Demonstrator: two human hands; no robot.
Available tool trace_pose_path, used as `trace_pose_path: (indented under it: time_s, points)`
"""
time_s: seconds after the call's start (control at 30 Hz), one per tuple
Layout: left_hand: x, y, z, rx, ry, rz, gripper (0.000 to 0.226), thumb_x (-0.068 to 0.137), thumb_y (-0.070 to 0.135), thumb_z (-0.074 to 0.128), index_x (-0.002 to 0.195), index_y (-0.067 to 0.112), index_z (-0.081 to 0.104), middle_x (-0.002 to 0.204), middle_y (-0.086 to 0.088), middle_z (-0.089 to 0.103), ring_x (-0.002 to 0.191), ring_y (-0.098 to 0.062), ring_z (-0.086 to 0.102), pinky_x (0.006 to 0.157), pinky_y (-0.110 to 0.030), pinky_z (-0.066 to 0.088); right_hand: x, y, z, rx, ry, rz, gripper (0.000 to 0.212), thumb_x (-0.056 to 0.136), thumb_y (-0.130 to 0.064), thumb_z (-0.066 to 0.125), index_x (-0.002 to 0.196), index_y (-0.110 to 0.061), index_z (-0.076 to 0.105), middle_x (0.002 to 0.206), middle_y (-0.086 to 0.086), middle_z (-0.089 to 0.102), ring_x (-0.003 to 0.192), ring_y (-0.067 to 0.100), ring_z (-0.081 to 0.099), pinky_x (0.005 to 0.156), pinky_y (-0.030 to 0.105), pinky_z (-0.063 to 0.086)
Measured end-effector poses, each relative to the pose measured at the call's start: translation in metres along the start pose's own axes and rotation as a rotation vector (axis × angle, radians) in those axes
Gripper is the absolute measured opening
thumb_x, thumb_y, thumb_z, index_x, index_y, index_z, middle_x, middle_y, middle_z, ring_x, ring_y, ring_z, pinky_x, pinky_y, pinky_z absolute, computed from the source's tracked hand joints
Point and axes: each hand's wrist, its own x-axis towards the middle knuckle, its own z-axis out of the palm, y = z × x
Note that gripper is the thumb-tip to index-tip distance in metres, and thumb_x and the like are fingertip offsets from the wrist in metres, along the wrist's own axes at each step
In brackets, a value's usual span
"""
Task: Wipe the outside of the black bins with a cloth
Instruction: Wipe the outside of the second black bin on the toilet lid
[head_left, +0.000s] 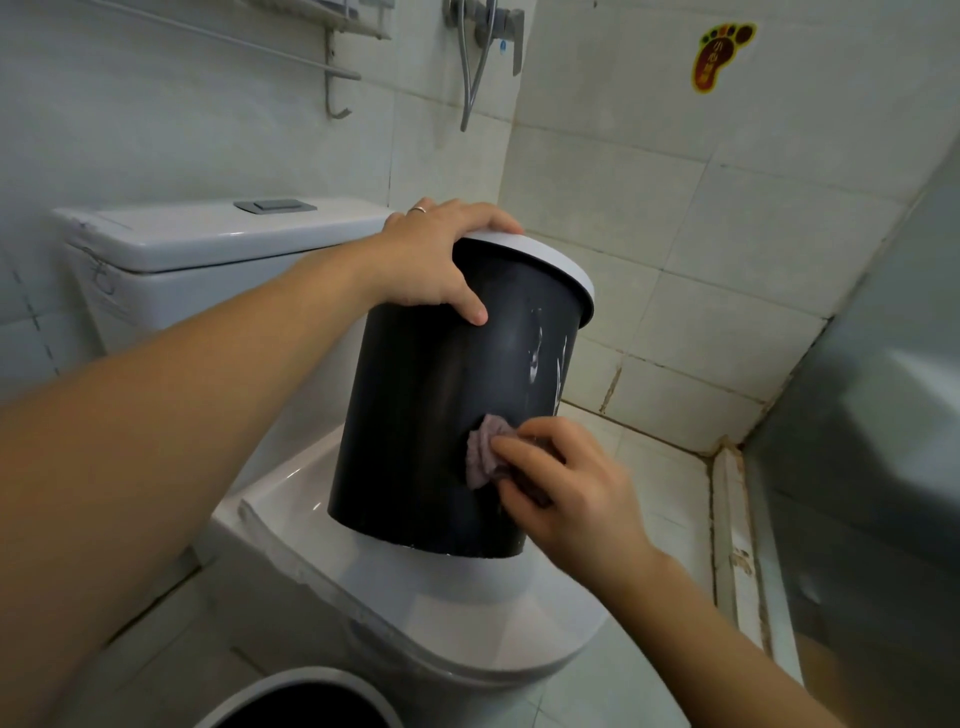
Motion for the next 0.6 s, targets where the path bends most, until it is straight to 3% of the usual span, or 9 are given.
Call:
trace_pose_path:
  time_s: [0.17,0.27,0.4,0.6]
  points:
    - [-0.001,0.001,0.0,-0.056,0.0,-0.046,0.077,0.063,0.029,0.086,0.122,0.06,0.047,0.106,0.018,0.042,0.118,-0.021,0.037,0.108,-0.044,0.035,-0.027,-0.011,0.002,0.076,-0.131,-0.12,0.017,0.089,-0.024,0.067,0.103,-0.019,0.075,0.101,0.004,0.065,0.084,0.017,0.059,0.062,0.024,0.05]
    - [0.0,0.004,0.001,-0.058,0.026,-0.091,0.073,0.061,0.036,0.087,0.114,0.065,0.047,0.12,0.003,0.042,0.12,-0.03,0.042,0.106,-0.048,0.039,-0.032,-0.012,0.003,0.097,-0.105,-0.069,0.017,0.087,-0.025,0.069,0.102,-0.019,0.076,0.101,0.004,0.066,0.085,0.017,0.061,0.065,0.023,0.051]
    - [0.002,0.005,0.0,-0.13,0.018,-0.114,0.072,0.056,0.03,0.09,0.108,0.061,0.052,0.128,-0.003,0.051,0.118,-0.035,0.049,0.102,-0.052,0.045,-0.033,-0.013,0.005,0.133,-0.08,-0.015,0.023,0.086,-0.025,0.07,0.106,-0.014,0.075,0.102,0.003,0.067,0.088,0.016,0.061,0.07,0.021,0.052]
    - [0.0,-0.012,-0.003,-0.343,0.027,-0.097,0.067,0.058,0.008,0.09,0.101,0.049,0.059,0.103,0.009,0.061,0.103,-0.023,0.063,0.083,-0.034,0.055,-0.033,-0.011,0.0,0.193,-0.011,0.068,0.03,0.086,-0.025,0.07,0.11,-0.007,0.072,0.104,0.005,0.068,0.091,0.018,0.064,0.078,0.023,0.053]
